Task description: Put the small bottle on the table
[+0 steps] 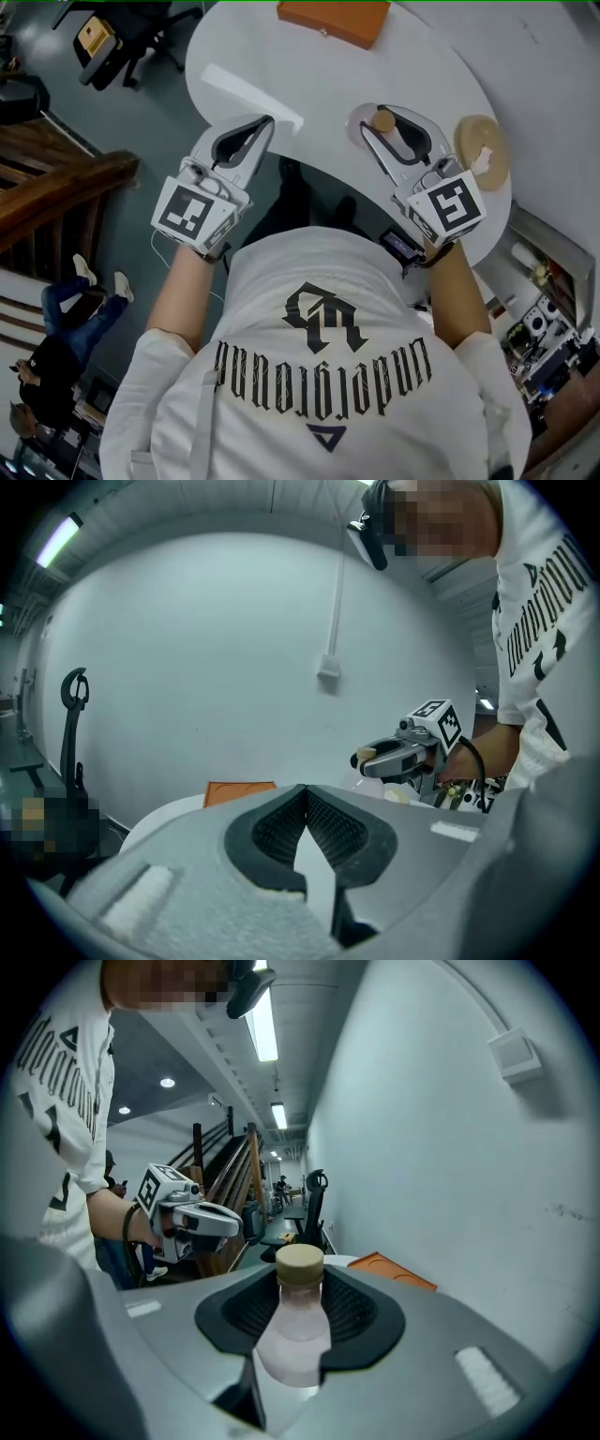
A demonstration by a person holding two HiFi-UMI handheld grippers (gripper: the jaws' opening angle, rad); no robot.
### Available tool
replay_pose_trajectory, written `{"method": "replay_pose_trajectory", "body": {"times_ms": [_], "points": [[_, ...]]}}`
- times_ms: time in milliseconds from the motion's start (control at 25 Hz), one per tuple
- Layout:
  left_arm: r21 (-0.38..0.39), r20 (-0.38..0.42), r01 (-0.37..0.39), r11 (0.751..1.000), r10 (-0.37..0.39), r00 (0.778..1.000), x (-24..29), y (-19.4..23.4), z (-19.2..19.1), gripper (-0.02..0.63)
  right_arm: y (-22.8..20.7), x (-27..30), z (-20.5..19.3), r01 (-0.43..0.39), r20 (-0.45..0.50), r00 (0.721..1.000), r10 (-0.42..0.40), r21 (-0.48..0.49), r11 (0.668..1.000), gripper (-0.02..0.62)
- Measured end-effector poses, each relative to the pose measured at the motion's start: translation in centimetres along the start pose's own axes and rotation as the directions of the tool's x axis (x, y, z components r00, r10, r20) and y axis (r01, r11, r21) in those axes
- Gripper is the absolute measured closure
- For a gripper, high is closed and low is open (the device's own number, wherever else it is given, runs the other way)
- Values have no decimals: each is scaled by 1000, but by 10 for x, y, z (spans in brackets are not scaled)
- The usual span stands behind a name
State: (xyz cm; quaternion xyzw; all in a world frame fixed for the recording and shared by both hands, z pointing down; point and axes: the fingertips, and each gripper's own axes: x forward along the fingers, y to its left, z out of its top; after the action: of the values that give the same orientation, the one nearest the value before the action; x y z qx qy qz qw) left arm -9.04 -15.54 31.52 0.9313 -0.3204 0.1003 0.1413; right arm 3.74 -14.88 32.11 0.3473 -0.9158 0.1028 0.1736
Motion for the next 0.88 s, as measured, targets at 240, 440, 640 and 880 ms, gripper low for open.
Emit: {"method": "replay_pose_trajectory", "body": {"times_ms": [240,440,640,880], "points": [[-9,-25,24,1000,-24,999,19,15,-15,600,-11,23,-21,-13,-54,998,13,10,1000,456],[-11,-31,18,1000,-18,999,29,39,-32,600,-16,52,-37,-23,-85,996,24,10,1000,456],[-16,-43,21,1000,-21,999,42,54,-44,600,-23,75,-52,-39,-114,993,39,7,999,456],[-14,-56,26,1000,-27,998,58,67,-60,600,-33,98,-79,-53,-143,988,52,0,999,456]]}}
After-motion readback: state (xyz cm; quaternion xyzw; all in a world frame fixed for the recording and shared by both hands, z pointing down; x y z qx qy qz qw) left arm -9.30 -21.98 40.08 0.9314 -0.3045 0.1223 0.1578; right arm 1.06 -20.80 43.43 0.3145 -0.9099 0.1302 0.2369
